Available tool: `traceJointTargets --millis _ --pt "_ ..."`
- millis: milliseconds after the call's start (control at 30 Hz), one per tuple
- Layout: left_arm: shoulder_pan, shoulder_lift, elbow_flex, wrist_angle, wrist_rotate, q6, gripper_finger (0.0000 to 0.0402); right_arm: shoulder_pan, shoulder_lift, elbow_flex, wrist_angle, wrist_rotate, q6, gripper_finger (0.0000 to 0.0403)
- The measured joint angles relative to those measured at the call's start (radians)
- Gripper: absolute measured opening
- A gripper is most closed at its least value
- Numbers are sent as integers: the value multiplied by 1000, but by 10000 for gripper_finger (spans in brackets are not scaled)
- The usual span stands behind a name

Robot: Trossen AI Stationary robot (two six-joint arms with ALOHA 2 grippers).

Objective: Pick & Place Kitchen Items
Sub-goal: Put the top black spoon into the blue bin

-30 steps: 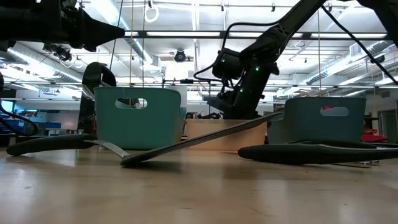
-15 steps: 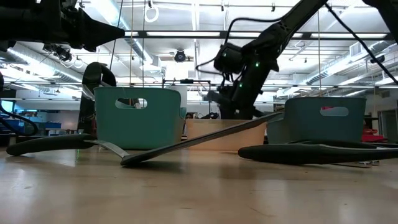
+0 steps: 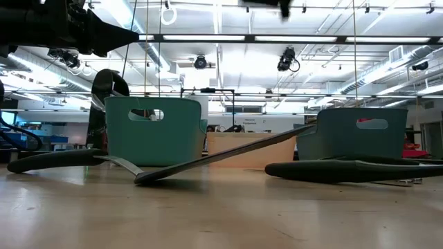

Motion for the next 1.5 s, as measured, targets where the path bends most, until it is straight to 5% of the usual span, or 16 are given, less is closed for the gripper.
traceJointTargets --millis 367,600,767,867,1033,1167,1367,1500 --pt "0 0 0 0 0 0 15 286 -508 -574 435 132 -61 5" --pt "0 0 0 0 0 0 15 346 -580 -878 630 327 74 3" --pt "0 0 0 0 0 0 15 345 -575 -901 623 349 126 3" --pt "0 0 0 0 0 0 15 345 -565 -810 446 378 162 3" --pt "0 0 0 0 0 0 16 343 -451 -505 -245 414 459 21" --pt "0 0 0 -7 0 0 16 343 -275 -280 -685 315 746 46" --pt "0 0 0 -30 0 0 16 343 24 -73 -1080 114 1008 117" --pt "0 0 0 -31 0 0 16 344 162 -45 -1172 26 1085 179"
